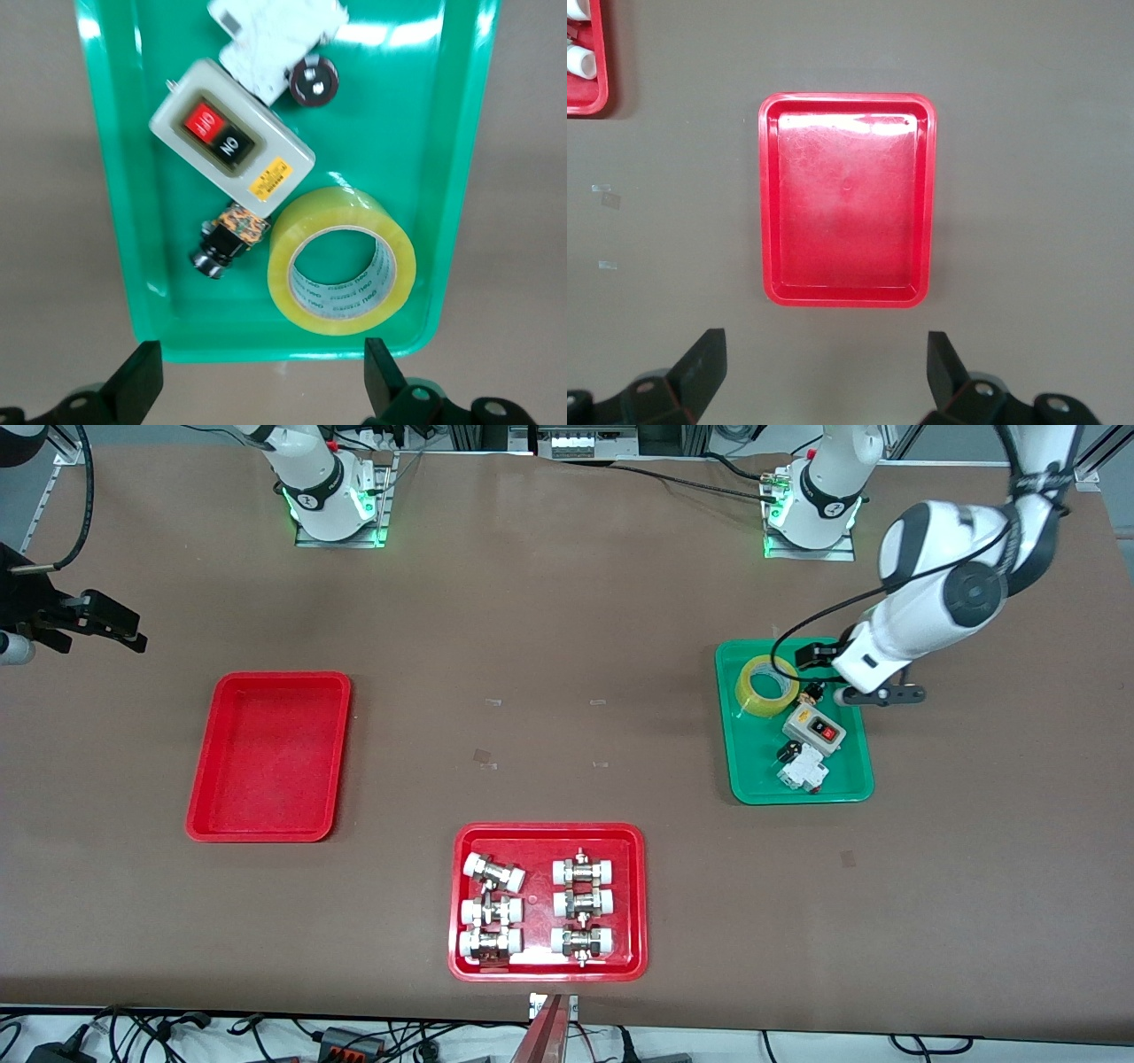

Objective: Left arm passes tape to right arm into tray
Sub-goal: 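Lower the left gripper and grasp the tape roll's rim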

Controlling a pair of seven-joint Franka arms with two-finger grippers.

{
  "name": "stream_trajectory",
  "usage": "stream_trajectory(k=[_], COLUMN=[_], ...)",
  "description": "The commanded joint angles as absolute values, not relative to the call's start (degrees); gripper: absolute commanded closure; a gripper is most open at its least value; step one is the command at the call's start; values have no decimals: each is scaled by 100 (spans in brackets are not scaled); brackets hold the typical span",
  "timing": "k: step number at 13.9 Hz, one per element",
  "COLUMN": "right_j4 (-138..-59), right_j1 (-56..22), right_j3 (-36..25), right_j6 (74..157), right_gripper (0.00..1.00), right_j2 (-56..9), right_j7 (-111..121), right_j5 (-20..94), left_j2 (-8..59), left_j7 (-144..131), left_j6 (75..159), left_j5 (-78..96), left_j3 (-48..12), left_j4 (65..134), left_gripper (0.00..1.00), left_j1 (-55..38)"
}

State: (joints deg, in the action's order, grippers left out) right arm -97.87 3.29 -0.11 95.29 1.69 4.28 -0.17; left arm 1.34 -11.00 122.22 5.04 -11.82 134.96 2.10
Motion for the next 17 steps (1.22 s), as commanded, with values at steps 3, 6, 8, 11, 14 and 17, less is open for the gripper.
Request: stream_trajectory(k=[3,6,8,11,14,17], right_j4=[-9721,-9721,-9721,-9721,-9721,-9721], right_j1=[378,369,369,369,369,369], right_j3=[35,35,35,35,35,35], right_j6=[9501,9501,9501,9475,9475,9466], right_gripper=[0,0,0,0,0,0], right_j2=[149,149,158,158,158,158], right_j7=[439,439,431,439,439,439], right_j5=[-44,-44,-44,-44,-44,-44], left_j2=[588,791,809,817,826,826], left_j7=[-1310,-1310,-1301,-1301,-1301,-1274], left_j6=[13366,13806,13860,13860,13843,13816], left_j5=[598,598,598,598,598,598], left_j3=[-1450,-1450,-1450,-1450,-1450,-1459], left_j4=[14113,14369,14458,14502,14493,14476], left_gripper=[0,2,16,56,80,97], left_j1=[237,237,237,237,246,264])
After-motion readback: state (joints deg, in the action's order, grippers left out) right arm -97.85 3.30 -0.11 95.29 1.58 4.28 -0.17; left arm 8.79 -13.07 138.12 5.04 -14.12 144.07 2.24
